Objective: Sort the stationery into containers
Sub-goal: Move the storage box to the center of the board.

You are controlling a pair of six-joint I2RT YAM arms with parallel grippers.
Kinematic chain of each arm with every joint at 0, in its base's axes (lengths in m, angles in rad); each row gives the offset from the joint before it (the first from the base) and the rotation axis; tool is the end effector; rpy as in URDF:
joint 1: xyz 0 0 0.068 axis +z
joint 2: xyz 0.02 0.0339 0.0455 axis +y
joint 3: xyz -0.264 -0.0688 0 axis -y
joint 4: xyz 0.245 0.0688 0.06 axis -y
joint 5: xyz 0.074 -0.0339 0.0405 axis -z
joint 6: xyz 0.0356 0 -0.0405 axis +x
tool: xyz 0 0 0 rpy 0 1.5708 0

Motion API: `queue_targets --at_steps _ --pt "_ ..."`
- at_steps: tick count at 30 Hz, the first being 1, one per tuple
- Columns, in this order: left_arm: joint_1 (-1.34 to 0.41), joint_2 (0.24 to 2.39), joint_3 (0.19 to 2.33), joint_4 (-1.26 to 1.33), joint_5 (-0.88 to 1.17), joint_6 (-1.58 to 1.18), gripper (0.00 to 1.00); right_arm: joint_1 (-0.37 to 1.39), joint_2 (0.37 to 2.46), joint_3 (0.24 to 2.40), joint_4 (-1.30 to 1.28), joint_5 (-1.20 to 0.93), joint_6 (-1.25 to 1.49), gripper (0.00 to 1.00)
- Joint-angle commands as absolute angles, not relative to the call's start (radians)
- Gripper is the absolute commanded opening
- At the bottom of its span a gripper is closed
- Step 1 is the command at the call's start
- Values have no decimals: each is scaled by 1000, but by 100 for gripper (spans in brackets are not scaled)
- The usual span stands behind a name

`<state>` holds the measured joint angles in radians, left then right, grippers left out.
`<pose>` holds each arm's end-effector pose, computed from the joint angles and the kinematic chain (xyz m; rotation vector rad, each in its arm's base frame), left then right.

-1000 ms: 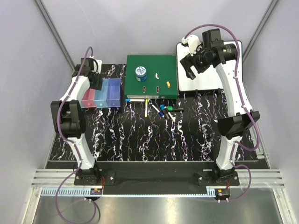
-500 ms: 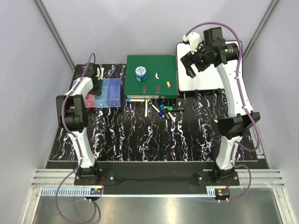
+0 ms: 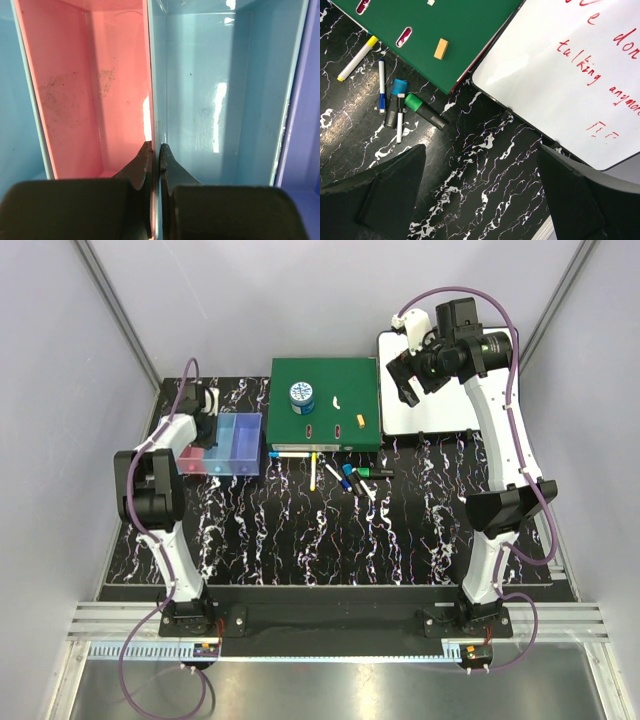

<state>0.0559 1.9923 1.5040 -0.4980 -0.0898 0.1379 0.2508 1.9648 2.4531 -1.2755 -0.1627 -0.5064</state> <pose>0.4321 0.0274 0.2012 0.0704 2.5613 0.1891 0.3731 0.1015 0.4479 -0.9399 2.1492 0.0661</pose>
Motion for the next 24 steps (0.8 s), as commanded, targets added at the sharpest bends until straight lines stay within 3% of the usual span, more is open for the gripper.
queue_targets --at_steps 1,17,24 --pt "51 1898 1349 -572 -126 179 0 262 1905 2487 -1264 -183 -494 100" --pt "26 1652 1140 -695 -107 149 0 284 1865 2427 -1267 -210 -474 100" --pt "-69 1576 1095 -752 -101 161 0 293 1815 2335 -1267 -219 -456 100"
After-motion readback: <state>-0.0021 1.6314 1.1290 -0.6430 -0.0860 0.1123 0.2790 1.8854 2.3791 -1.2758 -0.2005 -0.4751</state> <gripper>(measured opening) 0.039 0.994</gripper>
